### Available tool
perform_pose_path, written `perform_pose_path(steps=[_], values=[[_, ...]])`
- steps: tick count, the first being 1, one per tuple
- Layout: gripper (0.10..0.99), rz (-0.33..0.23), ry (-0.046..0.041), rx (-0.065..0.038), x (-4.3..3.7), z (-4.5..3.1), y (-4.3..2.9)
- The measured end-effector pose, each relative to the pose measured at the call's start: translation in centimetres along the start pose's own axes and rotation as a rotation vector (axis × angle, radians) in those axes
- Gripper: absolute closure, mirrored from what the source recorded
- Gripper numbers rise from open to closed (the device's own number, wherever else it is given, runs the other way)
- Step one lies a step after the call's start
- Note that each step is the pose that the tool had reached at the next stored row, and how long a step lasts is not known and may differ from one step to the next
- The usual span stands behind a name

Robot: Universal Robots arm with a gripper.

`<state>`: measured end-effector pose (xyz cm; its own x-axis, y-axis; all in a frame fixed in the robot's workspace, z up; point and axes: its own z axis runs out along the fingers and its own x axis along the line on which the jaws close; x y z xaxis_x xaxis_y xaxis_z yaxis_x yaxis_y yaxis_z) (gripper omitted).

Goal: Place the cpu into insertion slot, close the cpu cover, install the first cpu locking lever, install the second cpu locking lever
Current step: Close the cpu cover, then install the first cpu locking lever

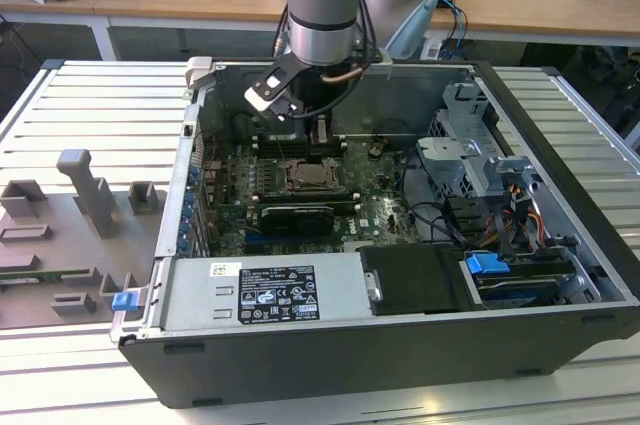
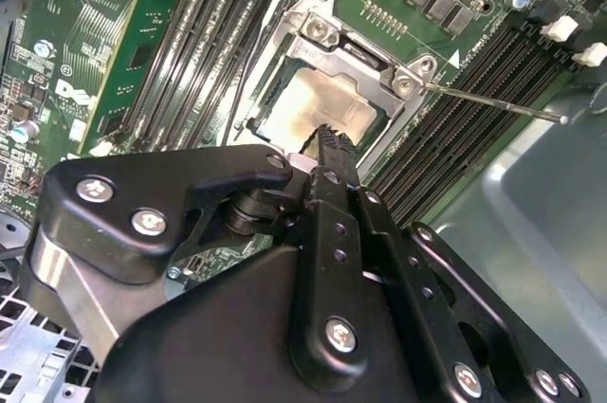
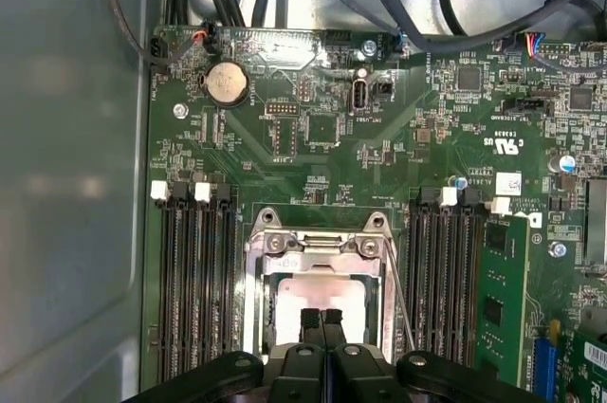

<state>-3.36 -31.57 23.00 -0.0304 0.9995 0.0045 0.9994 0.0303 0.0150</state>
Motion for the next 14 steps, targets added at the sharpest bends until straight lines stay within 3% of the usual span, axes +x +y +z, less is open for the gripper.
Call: perform_pose_path(steps=[5, 9, 14], values=[[0.98, 0.0, -0.0002, 0.0, 0.0, -0.07, -0.15], [0.98, 0.0, -0.0017, 0.0, 0.01, -0.83, -0.14], [0.98, 0.0, -0.0033, 0.0, 0.02, -2.36, -0.11]])
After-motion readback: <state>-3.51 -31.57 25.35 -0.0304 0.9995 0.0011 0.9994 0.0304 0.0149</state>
